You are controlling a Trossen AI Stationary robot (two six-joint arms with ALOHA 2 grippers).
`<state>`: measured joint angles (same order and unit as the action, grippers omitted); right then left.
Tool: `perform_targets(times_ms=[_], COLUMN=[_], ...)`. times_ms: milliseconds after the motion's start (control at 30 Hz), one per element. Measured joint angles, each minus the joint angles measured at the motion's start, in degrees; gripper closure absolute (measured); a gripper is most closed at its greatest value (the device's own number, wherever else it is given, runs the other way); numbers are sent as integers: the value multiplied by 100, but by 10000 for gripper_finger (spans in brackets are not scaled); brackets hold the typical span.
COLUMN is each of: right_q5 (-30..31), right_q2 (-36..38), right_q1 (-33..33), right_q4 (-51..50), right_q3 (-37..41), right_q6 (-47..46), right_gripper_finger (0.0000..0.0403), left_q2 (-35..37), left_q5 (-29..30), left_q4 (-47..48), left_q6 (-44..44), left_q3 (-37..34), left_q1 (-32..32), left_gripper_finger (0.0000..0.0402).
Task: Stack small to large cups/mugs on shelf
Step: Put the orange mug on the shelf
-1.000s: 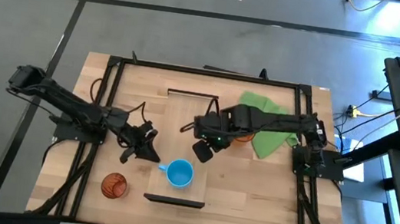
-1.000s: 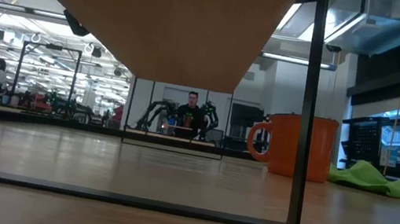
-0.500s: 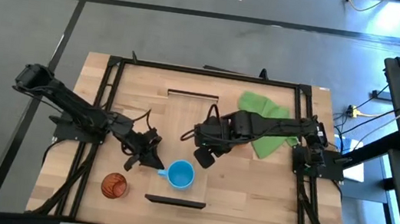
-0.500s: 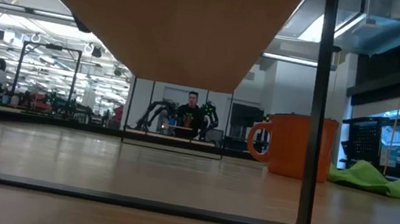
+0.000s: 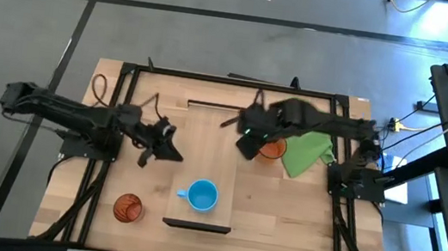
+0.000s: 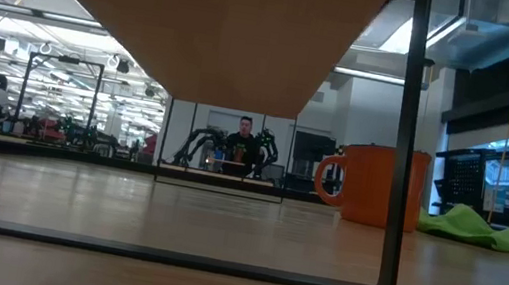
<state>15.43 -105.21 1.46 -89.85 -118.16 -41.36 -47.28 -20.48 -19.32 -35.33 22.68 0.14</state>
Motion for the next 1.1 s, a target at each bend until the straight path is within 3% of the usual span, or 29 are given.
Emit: perform_targets(times_ms=[100,200,367,500,667,1100], right_q5=[-140,-758,-1237,-1253,-1250,-1052], right_q2=[686,1457,2387,2691,2872,2914], right_q1=[-316,-565,-818,-991,-1226,-1667], right_q4=[47,837,2474,2773,3022,3924], right_q3=[933,2143,3993,5012,5704,6535], right_q6=[-40,-182,-491,-492,-480,-190], right_gripper_finger=[231,201,192,192,192,192], left_q2=[606,1124,1486,1510,1508,1505], left_q5=[-123,-214,-219,-217,-265,-278], left_q4=[569,952,1684,2106,2213,2403], left_q6=[-14,-37,-42,-52,-52,247], left_q3=[0,-2,-2,-2,-9,-9], left_q1=[292,471,752,1005,1335,2068], left_gripper_finger=[394,375,331,304,295,297])
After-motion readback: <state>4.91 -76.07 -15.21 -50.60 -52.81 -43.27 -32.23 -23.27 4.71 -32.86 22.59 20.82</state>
